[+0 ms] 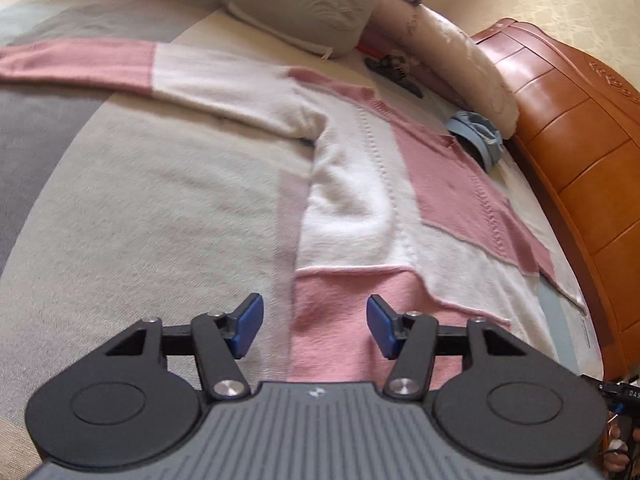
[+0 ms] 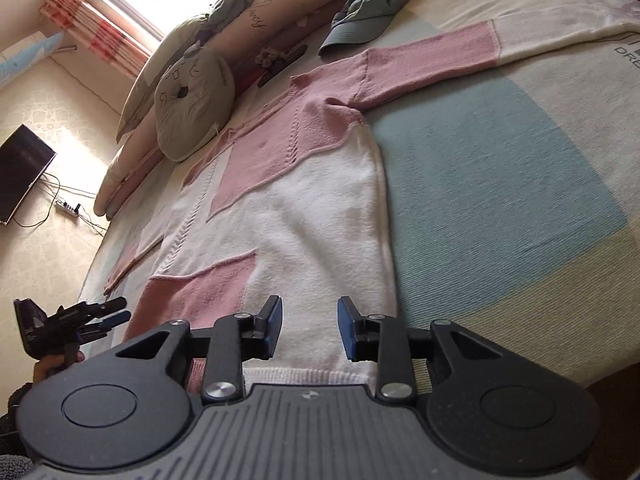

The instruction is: Fold clothes

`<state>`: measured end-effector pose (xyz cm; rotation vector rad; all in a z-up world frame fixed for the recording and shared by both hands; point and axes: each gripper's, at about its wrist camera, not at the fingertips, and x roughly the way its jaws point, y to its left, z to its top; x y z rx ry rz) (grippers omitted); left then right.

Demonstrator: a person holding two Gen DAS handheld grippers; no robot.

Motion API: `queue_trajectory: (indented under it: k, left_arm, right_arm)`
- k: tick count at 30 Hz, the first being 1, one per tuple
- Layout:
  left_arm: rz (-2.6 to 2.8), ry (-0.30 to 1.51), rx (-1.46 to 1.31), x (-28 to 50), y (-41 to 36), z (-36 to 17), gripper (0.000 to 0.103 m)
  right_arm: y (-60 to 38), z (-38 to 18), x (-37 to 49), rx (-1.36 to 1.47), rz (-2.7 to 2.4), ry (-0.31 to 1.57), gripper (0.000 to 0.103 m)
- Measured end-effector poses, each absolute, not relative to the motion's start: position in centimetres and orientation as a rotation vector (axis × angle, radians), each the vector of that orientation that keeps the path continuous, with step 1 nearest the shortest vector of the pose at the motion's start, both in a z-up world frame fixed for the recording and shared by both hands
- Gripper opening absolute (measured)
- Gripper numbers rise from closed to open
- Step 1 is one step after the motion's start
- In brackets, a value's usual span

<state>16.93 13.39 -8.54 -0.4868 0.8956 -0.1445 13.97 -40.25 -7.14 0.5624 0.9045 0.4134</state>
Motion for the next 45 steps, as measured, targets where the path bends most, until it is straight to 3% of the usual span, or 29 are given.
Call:
queue_trajectory:
  k: [4, 10, 11, 12, 15, 18, 23, 26, 29, 31, 33, 42, 45]
  left_arm:
    - [-0.167, 0.887, -0.442, 16.3, 12.6, -9.3, 0.050]
    - [-0.136, 0.885, -0.057, 15.5, 7.0, -8.9, 0.051]
    - [-0.128, 0.877, -0.011, 15.3, 6.0, -8.9, 0.046]
    - [-0.121, 0.868, 0.034, 15.1, 5.2, -8.9, 0.030]
    - [-0.125, 0.869, -0.003, 14.8, 5.2, -8.6, 0.016]
    - [-0.098, 0.882, -0.056, 14.7, 6.7, -7.9, 0.007]
    - [-0.031, 0.905, -0.092, 13.6, 10.0, -6.6, 0.006]
    - [-0.083, 0.893, -0.113, 12.7, 10.6, -5.4, 0.008]
    - [-0.181, 0.878, -0.015, 12.0, 8.4, -4.2, 0.025]
    - [-0.266, 0.873, 0.052, 11.6, 6.6, -3.8, 0.035]
    - [-0.350, 0.867, 0.119, 11.3, 4.7, -3.4, 0.048]
    - [-0.688, 0.807, 0.457, 8.5, -3.0, -4.5, 0.062]
    - [-0.743, 0.794, 0.504, 8.6, -4.8, -5.4, 0.063]
  right_arm:
    - [-38.9, -6.8, 14.0, 0.537, 0.436, 0.905, 0.040]
    - [-36.6, -6.3, 14.1, 0.475, 0.447, 0.900, 0.045]
    - [-36.2, -6.3, 14.2, 0.464, 0.449, 0.900, 0.045]
    - [-35.8, -6.3, 14.3, 0.452, 0.452, 0.899, 0.045]
    - [-34.8, -6.1, 14.3, 0.431, 0.469, 0.898, 0.045]
    - [-34.5, -5.9, 14.2, 0.422, 0.478, 0.896, 0.045]
    - [-34.1, -5.2, 13.6, 0.322, 0.477, 0.870, 0.046]
    - [-32.3, -4.8, 13.1, 0.165, 0.526, 0.848, 0.046]
    - [-29.0, -4.6, 12.3, -0.015, 0.654, 0.823, 0.046]
    - [-26.5, -4.7, 11.5, -0.140, 0.740, 0.803, 0.055]
    - [-24.2, -4.9, 10.7, -0.265, 0.808, 0.771, 0.071]
    - [-19.3, -7.2, 9.1, -0.642, 0.842, 0.709, 0.071]
    - [-20.7, -6.6, 9.0, -0.606, 0.834, 0.711, 0.071]
